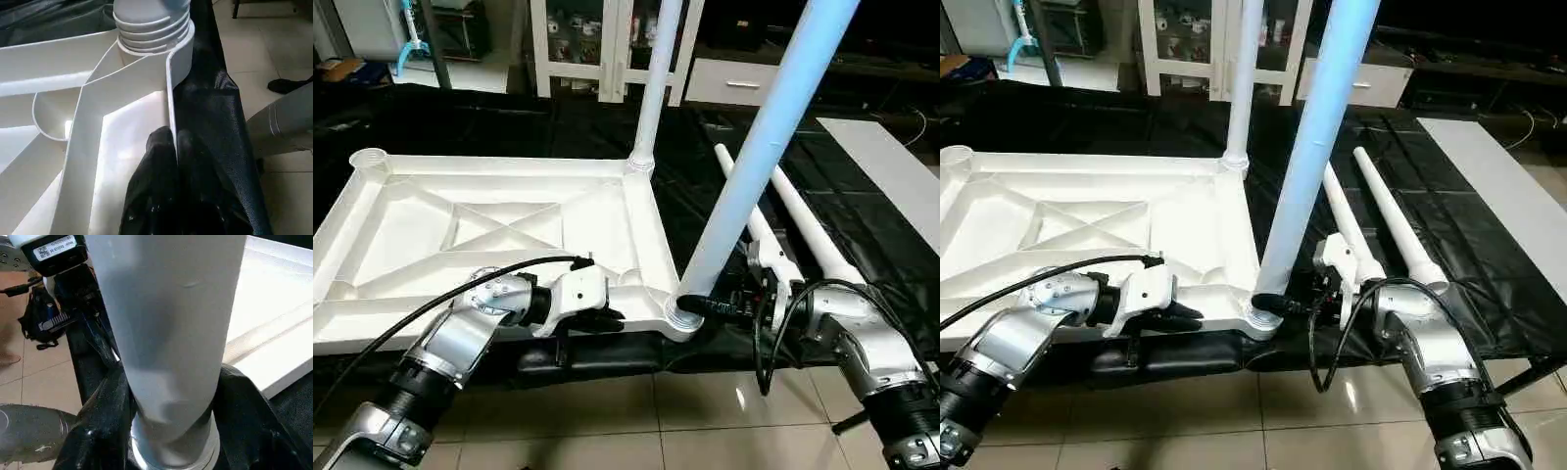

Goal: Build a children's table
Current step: Rotate leg to tighten

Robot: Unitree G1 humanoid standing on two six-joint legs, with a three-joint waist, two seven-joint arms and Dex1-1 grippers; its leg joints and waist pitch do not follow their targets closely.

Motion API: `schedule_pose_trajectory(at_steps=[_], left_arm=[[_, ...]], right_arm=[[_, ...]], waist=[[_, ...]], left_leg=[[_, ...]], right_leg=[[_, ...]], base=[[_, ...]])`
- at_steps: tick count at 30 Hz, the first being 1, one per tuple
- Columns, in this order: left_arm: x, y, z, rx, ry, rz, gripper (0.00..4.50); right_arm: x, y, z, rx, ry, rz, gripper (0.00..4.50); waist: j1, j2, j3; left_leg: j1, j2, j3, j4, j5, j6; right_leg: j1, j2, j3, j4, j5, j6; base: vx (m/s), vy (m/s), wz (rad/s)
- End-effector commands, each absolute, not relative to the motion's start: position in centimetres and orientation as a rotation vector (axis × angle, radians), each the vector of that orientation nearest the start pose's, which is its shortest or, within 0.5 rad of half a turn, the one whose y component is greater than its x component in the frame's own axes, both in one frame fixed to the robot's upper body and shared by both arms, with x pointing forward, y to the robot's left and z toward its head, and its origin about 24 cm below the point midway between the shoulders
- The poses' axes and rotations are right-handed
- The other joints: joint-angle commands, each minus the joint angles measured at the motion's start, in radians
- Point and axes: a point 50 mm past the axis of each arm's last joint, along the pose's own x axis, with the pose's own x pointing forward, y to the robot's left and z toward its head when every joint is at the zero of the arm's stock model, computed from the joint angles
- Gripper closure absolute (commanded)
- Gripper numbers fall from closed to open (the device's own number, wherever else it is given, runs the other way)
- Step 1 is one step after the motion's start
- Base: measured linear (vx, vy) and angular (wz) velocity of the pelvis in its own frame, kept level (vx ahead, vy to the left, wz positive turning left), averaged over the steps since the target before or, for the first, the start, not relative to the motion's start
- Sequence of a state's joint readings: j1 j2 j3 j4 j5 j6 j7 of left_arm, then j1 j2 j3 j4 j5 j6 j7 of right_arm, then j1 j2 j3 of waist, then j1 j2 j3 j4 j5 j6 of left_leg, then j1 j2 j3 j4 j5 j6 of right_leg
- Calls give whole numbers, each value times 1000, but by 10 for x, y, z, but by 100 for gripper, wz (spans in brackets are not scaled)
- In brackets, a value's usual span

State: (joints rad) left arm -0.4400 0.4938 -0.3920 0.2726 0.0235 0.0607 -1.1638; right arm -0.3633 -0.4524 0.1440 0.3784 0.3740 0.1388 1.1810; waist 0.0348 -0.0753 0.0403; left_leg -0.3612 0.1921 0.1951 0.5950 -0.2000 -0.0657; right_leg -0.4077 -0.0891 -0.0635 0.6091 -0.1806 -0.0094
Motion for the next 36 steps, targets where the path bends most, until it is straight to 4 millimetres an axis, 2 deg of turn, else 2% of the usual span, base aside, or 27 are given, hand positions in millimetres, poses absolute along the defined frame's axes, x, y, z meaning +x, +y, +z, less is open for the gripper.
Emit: schedule_pose_trajectory(at_steps=[1, 2, 3, 4, 5, 6, 7, 8, 9, 10, 11, 12, 14, 17, 18, 20, 21, 22, 23, 26, 27, 28, 29, 32, 34, 35, 36], left_arm=[[275, 129, 38, 636, 471, -1471, 450], [276, 129, 37, 643, 478, -1452, 450], [285, 129, 36, 641, 493, -1352, 450], [295, 128, 36, 607, 497, -1225, 450], [303, 126, 36, 578, 502, -1125, 450], [314, 123, 38, 547, 488, -990, 450], [324, 118, 41, 480, 478, -871, 450], [332, 113, 44, 417, 477, -771, 450], [333, 113, 44, 411, 478, -763, 450], [335, 110, 45, 390, 465, -746, 450], [343, 101, 49, 383, 426, -708, 450], [345, 98, 50, 386, 414, -699, 450], [348, 92, 51, 378, 398, -689, 450], [349, 85, 51, 385, 388, -699, 450], [348, 84, 50, 404, 393, -720, 450], [346, 86, 49, 438, 399, -735, 450], [345, 88, 47, 453, 401, -749, 450], [341, 91, 45, 499, 400, -801, 450], [339, 93, 43, 529, 401, -838, 450], [321, 104, 34, 613, 410, -1035, 450], [320, 105, 34, 616, 412, -1045, 450], [311, 111, 30, 644, 437, -1136, 450], [305, 114, 29, 671, 422, -1212, 450], [292, 120, 27, 696, 439, -1343, 450], [285, 122, 28, 682, 455, -1383, 450], [281, 122, 29, 660, 454, -1416, 450], [278, 121, 31, 644, 448, -1435, 450]], right_arm=[[289, -180, 50, -26, 277, 1141, 256], [291, -181, 48, -30, 271, 1109, 256], [298, -184, 44, -70, 258, 969, 257], [306, -188, 39, -85, 239, 799, 257], [312, -192, 36, -91, 224, 655, 261], [317, -198, 32, -89, 225, 479, 261], [318, -202, 26, -93, 233, 314, 262], [318, -205, 21, -104, 244, 173, 262], [318, -205, 20, -105, 245, 161, 263], [318, -205, 18, -99, 245, 101, 263], [319, -201, 14, -76, 238, -60, 263], [320, -199, 14, -75, 225, -109, 263], [322, -191, 13, -64, 208, -174, 264], [326, -172, 12, -45, 198, -145, 264], [330, -160, 14, 10, 173, -93, 264], [332, -150, 17, 30, 156, -25, 264], [333, -143, 20, 48, 136, 44, 229], [333, -137, 28, 34, 81, 145, 229], [332, -133, 33, 21, 46, 204, 208], [326, -139, 47, -19, -5, 344, 177], [326, -139, 48, -20, -6, 347, 168], [326, -146, 53, -25, -15, 379, 168], [325, -150, 55, -18, -5, 417, 156], [323, -157, 57, -27, 23, 526, 137], [318, -164, 60, -70, 36, 638, 137], [312, -169, 61, -71, 64, 756, 137], [308, -172, 61, -90, 74, 821, 137]], waist=[[-1, 13, -52], [-3, 12, -49], [-5, 11, -48], [-10, 13, -38], [-13, 10, -39], [-14, 4, -41], [-18, 7, -38], [-16, 7, -42], [-16, 7, -42], [-17, 4, -42], [-17, 12, -46], [-19, 10, -47], [-16, 9, -52], [-15, 13, -54], [-14, 20, -55], [-15, 16, -58], [-14, 16, -58], [-12, 13, -58], [-10, 15, -59], [-11, 16, -60], [-11, 19, -61], [-13, 20, -60], [-14, 20, -60], [-18, 22, -56], [-16, 22, -55], [-16, 26, -53], [-11, 25, -52]], left_leg=[[10, 47, -17, -77, -221, 26], [10, 47, -16, -79, -232, 21], [10, 48, -16, -80, -243, 11], [17, 46, -14, -84, -297, -14], [23, 42, -21, -82, -345, -43], [21, 41, -25, -82, -358, -46], [18, 40, -27, -83, -359, -64], [24, 40, -31, -82, -375, -64], [24, 40, -31, -82, -375, -64], [17, 36, -30, -83, -372, -50], [18, 34, -28, -82, -364, -43], [19, 33, -26, -82, -365, -42], [15, 33, -25, -82, -340, -33], [9, 34, -22, -82, -305, -19], [8, 35, -22, -82, -298, -16], [6, 35, -17, -79, -263, 3], [6, 36, -17, -78, -249, 7], [3, 36, -16, -76, -236, 26], [0, 38, -16, -76, -211, 40], [-7, 41, -18, -75, -143, 68], [0, 43, -17, -73, -142, 69], [4, 43, -16, -73, -142, 68], [3, 44, -15, -74, -143, 66], [9, 48, -10, -76, -180, 52], [9, 49, -11, -77, -197, 40], [12, 49, -9, -77, -213, 41], [13, 52, -9, -76, -223, 42]], right_leg=[[42, -54, 47, -67, -185, -218], [39, -53, 47, -71, -201, -217], [37, -54, 47, -71, -217, -212], [26, -52, 48, -83, -309, -195], [25, -57, 45, -91, -418, -169], [29, -59, 43, -95, -461, -151], [26, -58, 42, -98, -504, -119], [22, -60, 40, -105, -525, -104], [22, -60, 40, -105, -525, -104], [23, -57, 39, -109, -513, -87], [19, -54, 40, -110, -480, -82], [16, -52, 41, -110, -465, -82], [19, -51, 41, -104, -410, -83], [25, -49, 42, -92, -307, -108], [28, -50, 43, -89, -282, -114], [32, -48, 43, -82, -203, -141], [33, -48, 43, -79, -183, -148], [38, -50, 43, -77, -158, -158], [42, -51, 43, -73, -134, -167], [50, -51, 43, -64, -64, -183], [46, -51, 43, -61, -58, -191], [44, -48, 44, -60, -54, -207], [46, -48, 44, -58, -52, -212], [40, -46, 47, -60, -72, -233], [43, -49, 47, -60, -93, -235], [40, -47, 48, -62, -99, -238], [40, -47, 49, -64, -106, -238]], base=[[0, 0, 0], [0, 0, 0], [0, 0, 0], [0, 0, 0], [-57, 3, -3], [-57, 3, -3], [-62, 14, -7], [0, 0, 0], [0, 0, 0], [0, 0, 0], [0, 0, 0], [0, 0, 0], [0, 0, 0], [0, 0, 0], [0, 0, 0], [0, 0, 0], [0, 0, 0], [0, 0, 0], [0, 0, 0], [0, 0, 0], [0, 0, 0], [0, 0, 0], [0, 0, 0], [0, 0, 0], [0, 0, 0], [0, 0, 0], [0, 0, 0]])
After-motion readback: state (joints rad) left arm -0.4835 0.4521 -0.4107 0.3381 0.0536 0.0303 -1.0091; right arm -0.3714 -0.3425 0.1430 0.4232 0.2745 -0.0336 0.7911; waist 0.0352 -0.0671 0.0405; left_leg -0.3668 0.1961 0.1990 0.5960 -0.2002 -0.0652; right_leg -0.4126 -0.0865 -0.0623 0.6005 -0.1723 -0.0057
